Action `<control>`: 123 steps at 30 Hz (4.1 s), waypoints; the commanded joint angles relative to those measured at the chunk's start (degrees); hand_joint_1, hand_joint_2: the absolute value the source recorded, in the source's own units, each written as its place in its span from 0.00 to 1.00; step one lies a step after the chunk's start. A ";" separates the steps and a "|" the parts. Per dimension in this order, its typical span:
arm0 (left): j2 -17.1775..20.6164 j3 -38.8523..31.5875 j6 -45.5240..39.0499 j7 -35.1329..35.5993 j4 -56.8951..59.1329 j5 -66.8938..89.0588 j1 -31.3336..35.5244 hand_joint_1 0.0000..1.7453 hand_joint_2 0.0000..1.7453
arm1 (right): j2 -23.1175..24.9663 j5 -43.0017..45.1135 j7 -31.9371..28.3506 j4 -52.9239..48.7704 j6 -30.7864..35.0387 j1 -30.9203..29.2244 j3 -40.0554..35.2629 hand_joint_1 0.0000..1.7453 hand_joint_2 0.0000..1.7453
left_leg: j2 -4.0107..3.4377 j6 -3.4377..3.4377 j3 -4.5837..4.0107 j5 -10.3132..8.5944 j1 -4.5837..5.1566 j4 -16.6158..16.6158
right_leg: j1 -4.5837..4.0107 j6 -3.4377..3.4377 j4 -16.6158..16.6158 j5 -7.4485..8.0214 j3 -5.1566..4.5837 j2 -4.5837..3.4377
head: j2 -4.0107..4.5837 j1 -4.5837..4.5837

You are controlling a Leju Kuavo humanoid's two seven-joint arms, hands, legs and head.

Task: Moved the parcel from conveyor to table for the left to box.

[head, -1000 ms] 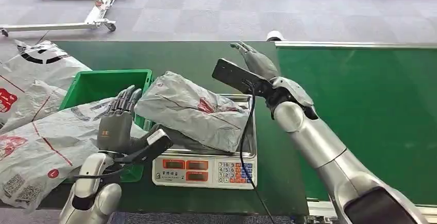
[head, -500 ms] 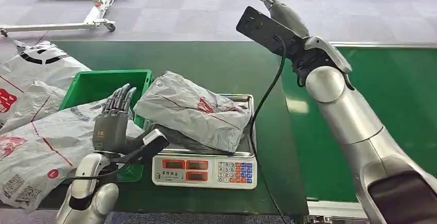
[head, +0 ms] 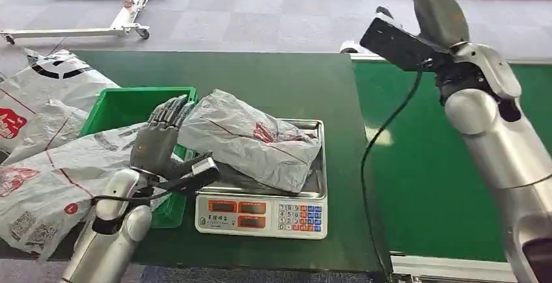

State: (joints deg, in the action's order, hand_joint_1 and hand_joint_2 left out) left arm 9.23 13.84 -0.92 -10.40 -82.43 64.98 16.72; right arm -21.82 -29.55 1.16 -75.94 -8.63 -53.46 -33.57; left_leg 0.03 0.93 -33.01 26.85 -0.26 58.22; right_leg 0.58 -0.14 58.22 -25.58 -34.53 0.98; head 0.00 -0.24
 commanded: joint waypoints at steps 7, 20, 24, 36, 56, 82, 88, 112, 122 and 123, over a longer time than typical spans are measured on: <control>6.09 27.04 5.46 -3.26 29.94 -4.82 32.43 0.00 1.00 | -13.01 -0.32 -2.76 -10.22 2.86 16.01 1.61 0.00 0.00 | -0.06 -0.06 -0.11 -0.16 -0.07 -0.10 | -0.05 -0.07 -0.17 0.29 -0.08 -0.06 | 0.00 -0.04; 5.53 31.16 6.37 -2.58 31.09 -6.55 33.87 0.00 1.00 | -11.71 -2.31 -1.68 -12.92 4.08 20.39 3.61 0.00 0.00 | -0.55 -0.07 -0.22 -0.10 -0.02 -0.06 | 0.01 -0.08 -0.06 0.31 -0.34 -0.53 | 0.00 -0.02; 5.72 31.52 6.63 -2.80 31.06 -6.69 33.95 0.00 1.00 | -11.55 -2.32 -1.68 -12.87 4.05 20.47 4.03 0.00 0.00 | -0.50 -0.06 -0.23 -0.10 -0.01 -0.05 | 0.02 -0.07 -0.03 0.29 -0.36 -0.49 | 0.00 -0.02; 12.56 43.99 27.70 -11.90 35.17 -20.00 36.17 0.00 1.00 | -9.52 -2.17 -3.24 -12.57 2.92 21.52 4.85 0.00 0.00 | -0.80 -0.04 -0.21 -0.08 0.00 -0.09 | 0.04 -0.04 -0.02 0.34 -0.44 -0.79 | 0.00 -0.02; -2.99 48.53 16.75 -14.33 61.61 -25.25 23.57 1.00 1.00 | -5.66 -3.11 -3.38 -18.86 7.47 31.50 8.66 0.00 0.00 | 0.33 -0.66 0.66 1.15 0.39 0.31 | 0.60 -0.63 0.65 -1.19 1.00 0.39 | 0.00 -0.02; 0.18 44.57 13.57 -12.40 51.42 -21.02 32.80 1.00 1.00 | -7.13 -1.40 -4.04 -21.33 6.72 36.26 13.04 0.00 0.00 | 0.17 -0.60 1.51 0.79 0.27 -0.48 | 0.47 -0.47 -0.26 -0.94 1.86 0.19 | 0.00 -0.02; 9.19 41.00 18.09 -9.49 34.48 -20.44 39.80 1.00 1.00 | -7.87 -0.73 -4.32 -21.72 6.04 37.56 14.58 0.00 0.00 | 0.22 -0.54 1.98 1.09 0.20 -0.03 | 0.41 -0.44 0.15 -1.25 1.92 0.27 | 0.00 0.00; 24.27 32.95 26.72 -0.57 18.10 -24.86 56.01 1.00 1.00 | -11.57 1.22 -6.07 -21.65 5.16 39.02 17.15 0.00 0.00 | -0.25 -0.13 0.79 0.62 0.11 -0.18 | 0.27 -0.15 0.16 -0.70 0.65 -0.30 | 0.00 -0.02; 33.60 32.27 26.31 -0.76 20.01 -25.82 53.73 1.00 1.00 | -12.00 0.76 -5.33 -25.85 6.69 46.23 21.67 0.00 0.00 | -0.38 -0.09 0.96 0.63 0.11 -0.38 | 0.23 -0.10 0.02 -0.69 0.71 -0.45 | 0.00 -0.04; 35.62 31.77 27.10 -1.00 19.06 -26.73 51.51 1.00 1.00 | -12.40 0.98 -5.34 -26.39 6.61 47.15 22.43 0.00 0.00 | -0.36 -0.08 0.96 0.60 0.09 -0.41 | 0.20 -0.09 -0.03 -0.67 0.72 -0.44 | 0.00 -0.02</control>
State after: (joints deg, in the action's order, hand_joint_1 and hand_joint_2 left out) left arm 37.33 45.13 24.72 -10.60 -64.08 39.56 69.28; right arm -34.12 -28.92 -4.42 -100.43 -2.43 -9.55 -14.93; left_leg -0.23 0.81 -32.05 27.48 -0.08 57.89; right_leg 0.86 -0.29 58.31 -26.33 -33.78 0.72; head 0.00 -0.26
